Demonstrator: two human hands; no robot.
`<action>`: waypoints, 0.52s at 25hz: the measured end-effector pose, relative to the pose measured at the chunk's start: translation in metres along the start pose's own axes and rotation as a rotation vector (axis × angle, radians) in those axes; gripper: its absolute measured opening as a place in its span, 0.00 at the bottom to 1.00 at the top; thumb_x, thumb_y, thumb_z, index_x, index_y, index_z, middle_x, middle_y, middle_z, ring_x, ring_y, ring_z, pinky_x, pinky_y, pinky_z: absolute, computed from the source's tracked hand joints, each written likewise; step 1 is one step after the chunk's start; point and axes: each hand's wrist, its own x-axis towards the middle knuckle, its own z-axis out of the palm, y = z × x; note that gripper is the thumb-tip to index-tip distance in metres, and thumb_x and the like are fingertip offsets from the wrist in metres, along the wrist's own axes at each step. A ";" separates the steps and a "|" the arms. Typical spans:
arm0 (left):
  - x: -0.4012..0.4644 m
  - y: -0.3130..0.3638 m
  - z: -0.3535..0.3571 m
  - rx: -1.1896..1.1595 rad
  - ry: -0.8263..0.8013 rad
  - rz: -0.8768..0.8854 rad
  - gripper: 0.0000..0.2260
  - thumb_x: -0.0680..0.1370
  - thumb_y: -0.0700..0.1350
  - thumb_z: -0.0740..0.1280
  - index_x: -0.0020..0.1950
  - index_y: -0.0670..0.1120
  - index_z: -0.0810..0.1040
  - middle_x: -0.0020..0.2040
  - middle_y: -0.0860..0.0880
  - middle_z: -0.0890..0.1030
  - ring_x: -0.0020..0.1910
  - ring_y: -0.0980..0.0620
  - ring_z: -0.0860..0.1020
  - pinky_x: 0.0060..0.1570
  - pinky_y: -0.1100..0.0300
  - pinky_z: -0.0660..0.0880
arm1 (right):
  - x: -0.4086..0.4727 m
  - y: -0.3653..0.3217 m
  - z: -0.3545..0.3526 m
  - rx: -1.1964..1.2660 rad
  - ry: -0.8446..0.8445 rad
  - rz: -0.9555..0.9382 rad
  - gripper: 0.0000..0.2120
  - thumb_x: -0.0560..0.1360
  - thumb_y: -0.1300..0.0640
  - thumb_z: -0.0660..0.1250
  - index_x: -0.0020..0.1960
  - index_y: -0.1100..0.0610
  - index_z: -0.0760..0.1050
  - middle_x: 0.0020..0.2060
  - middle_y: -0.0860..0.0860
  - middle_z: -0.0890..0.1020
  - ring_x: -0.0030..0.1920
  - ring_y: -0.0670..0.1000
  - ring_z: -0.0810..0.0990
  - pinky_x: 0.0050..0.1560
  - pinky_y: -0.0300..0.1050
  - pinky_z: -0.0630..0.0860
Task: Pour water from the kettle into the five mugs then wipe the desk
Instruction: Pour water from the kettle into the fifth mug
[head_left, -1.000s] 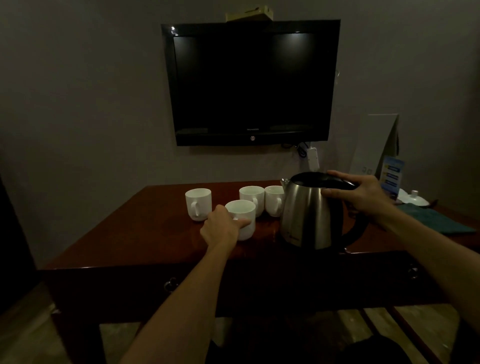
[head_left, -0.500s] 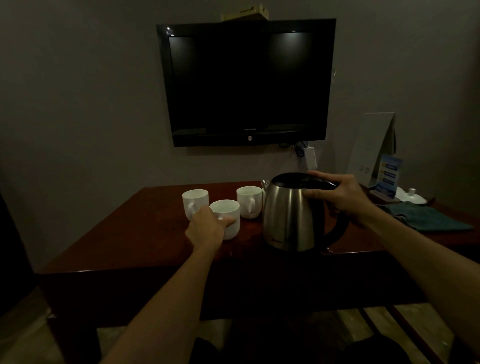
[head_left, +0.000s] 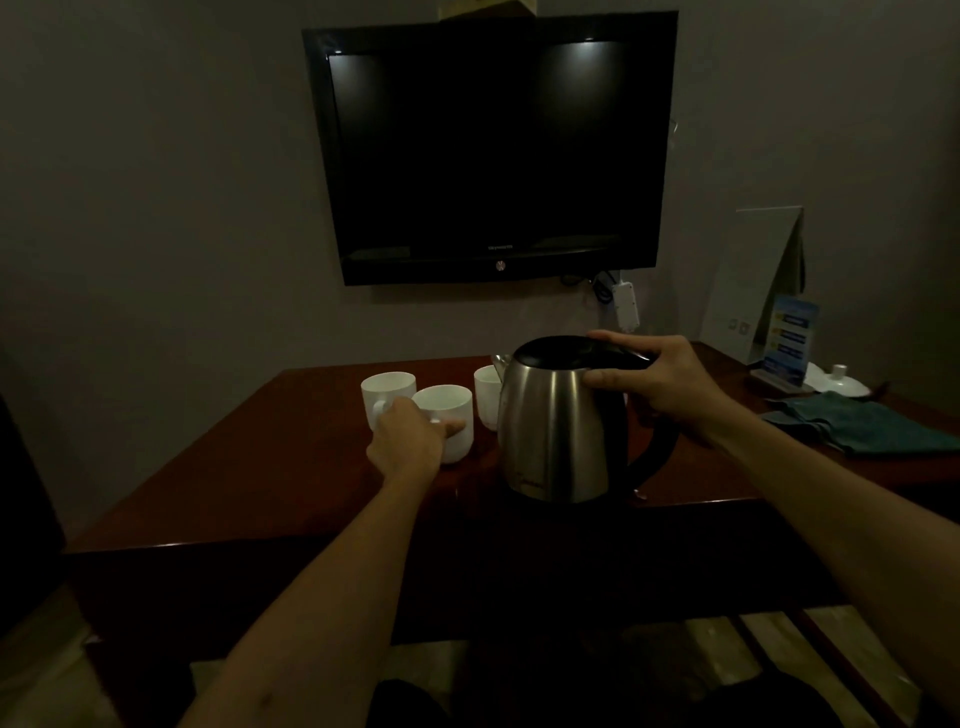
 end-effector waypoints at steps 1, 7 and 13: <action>0.002 0.001 0.001 -0.003 0.008 -0.009 0.24 0.66 0.58 0.78 0.51 0.44 0.76 0.50 0.46 0.80 0.47 0.48 0.79 0.44 0.51 0.79 | 0.001 0.000 0.001 0.002 -0.005 0.004 0.27 0.71 0.67 0.74 0.69 0.58 0.75 0.60 0.59 0.77 0.26 0.32 0.76 0.26 0.29 0.72; 0.014 0.006 0.013 -0.029 0.042 -0.015 0.25 0.68 0.57 0.77 0.56 0.43 0.77 0.53 0.45 0.80 0.54 0.46 0.78 0.46 0.52 0.73 | 0.003 0.002 0.004 -0.018 0.014 -0.024 0.28 0.70 0.65 0.74 0.69 0.57 0.75 0.61 0.59 0.78 0.27 0.32 0.77 0.27 0.28 0.72; 0.020 0.016 0.024 -0.014 0.067 -0.040 0.27 0.69 0.57 0.76 0.60 0.42 0.76 0.56 0.43 0.79 0.59 0.44 0.75 0.48 0.51 0.73 | 0.002 0.003 0.003 -0.016 0.015 -0.042 0.30 0.66 0.59 0.76 0.68 0.55 0.76 0.55 0.58 0.81 0.24 0.40 0.76 0.24 0.32 0.71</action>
